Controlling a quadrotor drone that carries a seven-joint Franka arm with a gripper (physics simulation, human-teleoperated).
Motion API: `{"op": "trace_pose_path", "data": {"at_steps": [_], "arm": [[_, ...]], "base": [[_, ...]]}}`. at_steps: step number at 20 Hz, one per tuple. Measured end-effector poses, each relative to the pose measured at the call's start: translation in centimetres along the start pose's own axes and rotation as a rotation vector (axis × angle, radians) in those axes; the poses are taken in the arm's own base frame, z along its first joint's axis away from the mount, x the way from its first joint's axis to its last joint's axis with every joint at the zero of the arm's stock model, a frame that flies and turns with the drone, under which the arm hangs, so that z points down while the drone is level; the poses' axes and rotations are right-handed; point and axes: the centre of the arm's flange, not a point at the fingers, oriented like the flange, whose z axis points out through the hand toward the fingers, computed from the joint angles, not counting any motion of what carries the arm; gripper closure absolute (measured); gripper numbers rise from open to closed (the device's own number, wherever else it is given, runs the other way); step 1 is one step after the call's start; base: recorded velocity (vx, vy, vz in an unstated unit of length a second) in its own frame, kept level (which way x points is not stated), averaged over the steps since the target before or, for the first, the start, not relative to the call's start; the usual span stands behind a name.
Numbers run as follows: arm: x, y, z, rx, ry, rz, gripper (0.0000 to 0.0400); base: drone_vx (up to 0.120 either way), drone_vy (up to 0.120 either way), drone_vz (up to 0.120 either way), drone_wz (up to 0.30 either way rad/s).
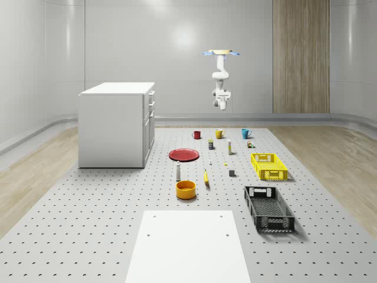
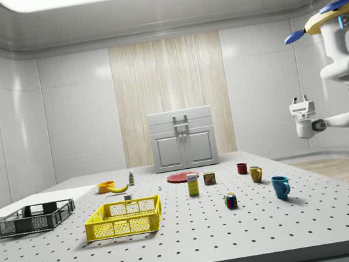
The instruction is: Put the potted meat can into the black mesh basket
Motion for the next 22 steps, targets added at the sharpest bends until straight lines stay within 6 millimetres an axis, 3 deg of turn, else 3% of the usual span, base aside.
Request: {"op": "trace_pose_path", "data": {"at_steps": [4, 11, 22], "arm": [[-0.2, 0.3, -3.0, 0.002, 0.002, 0.000, 0.0000], [-0.1, 0.1, -7.1, 0.006, 0.006, 0.000, 0.0000], [0.0, 0.0, -9.1, 0.012, 0.012, 0.000, 0.0000]], "base": [[0.100, -0.010, 0.000, 0.000], [0.120, -0.120, 0.000, 0.000], [0.120, -0.120, 0.000, 0.000]]}}
